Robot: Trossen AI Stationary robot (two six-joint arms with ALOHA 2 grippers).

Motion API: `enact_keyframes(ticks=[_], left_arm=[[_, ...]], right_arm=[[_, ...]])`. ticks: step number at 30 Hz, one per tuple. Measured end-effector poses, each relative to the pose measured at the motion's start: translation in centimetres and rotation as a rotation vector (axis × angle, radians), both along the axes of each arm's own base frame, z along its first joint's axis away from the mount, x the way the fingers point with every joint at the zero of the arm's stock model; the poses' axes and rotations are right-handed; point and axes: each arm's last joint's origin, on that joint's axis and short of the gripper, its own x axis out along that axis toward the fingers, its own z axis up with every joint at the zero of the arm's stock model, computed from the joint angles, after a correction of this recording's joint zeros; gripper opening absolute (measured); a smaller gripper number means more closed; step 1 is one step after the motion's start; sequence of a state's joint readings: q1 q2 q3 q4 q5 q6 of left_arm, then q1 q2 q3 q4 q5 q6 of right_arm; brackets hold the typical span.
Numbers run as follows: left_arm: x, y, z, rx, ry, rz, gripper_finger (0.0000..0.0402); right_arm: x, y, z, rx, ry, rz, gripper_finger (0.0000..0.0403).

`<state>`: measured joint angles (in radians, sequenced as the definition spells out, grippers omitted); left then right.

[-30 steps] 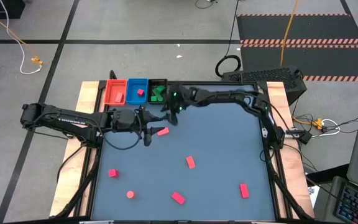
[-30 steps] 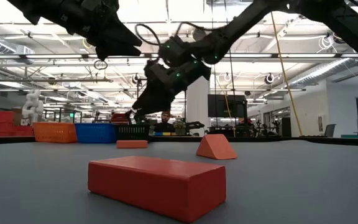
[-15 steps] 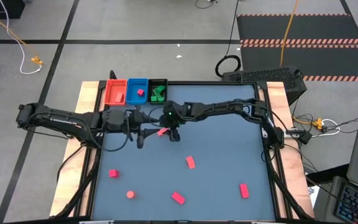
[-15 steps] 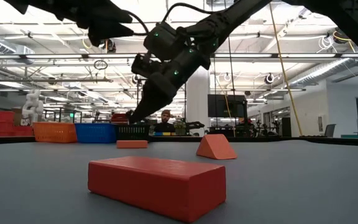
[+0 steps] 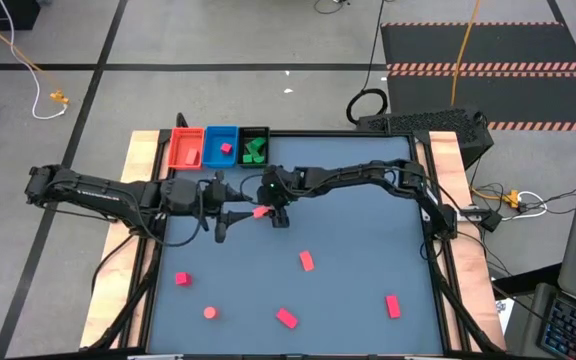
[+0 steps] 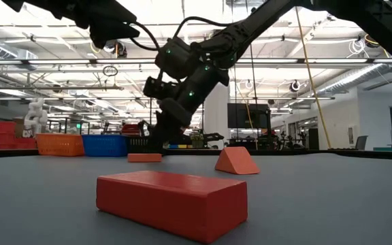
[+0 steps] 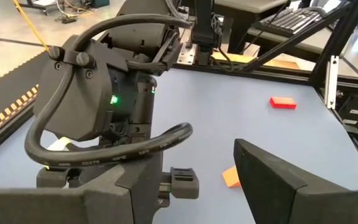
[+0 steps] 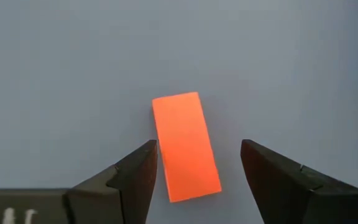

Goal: Sort & place blocks by color
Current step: Put the orange block into the orange bin

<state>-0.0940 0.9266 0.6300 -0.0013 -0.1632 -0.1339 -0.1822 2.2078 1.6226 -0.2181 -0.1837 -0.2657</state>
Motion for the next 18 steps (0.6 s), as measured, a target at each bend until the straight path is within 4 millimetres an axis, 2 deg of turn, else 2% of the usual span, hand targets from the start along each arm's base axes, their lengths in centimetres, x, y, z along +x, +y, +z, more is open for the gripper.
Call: enact_keyframes(ticks=[11, 18], left_arm=[[-0.1, -0.1, -0.3, -0.009, 0.027, -0.030, 0.0200], [-0.1, -0.1, -0.4, 0.012, 0.041, -0.038, 0.0200]], right_arm=[[-1.6, 0.3, -3.0, 0.005, -0.011, -0.028, 0.0210], [-1.7, 0.4, -3.3, 0.003, -0.032, -0.042, 0.0170]])
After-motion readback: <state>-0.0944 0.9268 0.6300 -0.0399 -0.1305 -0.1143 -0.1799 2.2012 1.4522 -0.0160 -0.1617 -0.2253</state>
